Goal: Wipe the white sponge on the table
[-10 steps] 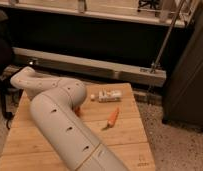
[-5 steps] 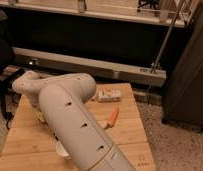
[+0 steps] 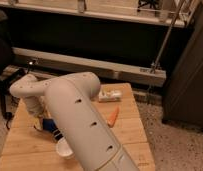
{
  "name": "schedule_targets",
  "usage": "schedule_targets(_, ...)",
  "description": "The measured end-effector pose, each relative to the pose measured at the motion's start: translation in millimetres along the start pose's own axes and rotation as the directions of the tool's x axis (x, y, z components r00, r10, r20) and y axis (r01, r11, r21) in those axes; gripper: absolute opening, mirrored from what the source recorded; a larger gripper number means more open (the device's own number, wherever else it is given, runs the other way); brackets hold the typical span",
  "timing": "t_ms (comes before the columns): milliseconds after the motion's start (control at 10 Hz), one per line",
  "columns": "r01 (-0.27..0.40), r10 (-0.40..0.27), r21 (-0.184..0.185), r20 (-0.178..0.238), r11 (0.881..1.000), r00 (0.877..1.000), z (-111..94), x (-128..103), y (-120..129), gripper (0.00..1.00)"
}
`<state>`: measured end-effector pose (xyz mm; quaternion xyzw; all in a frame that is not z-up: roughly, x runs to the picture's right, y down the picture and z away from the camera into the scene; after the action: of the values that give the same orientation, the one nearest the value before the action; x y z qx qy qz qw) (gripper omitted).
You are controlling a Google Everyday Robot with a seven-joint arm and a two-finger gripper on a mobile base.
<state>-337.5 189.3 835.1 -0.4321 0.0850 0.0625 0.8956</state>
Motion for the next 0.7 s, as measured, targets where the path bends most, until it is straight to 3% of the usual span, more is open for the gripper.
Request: schedule_targets(700, 0.159, -0.159, -0.002, 0.000, 0.987, 0.987, 1.0, -41.1, 41.3, 0.28)
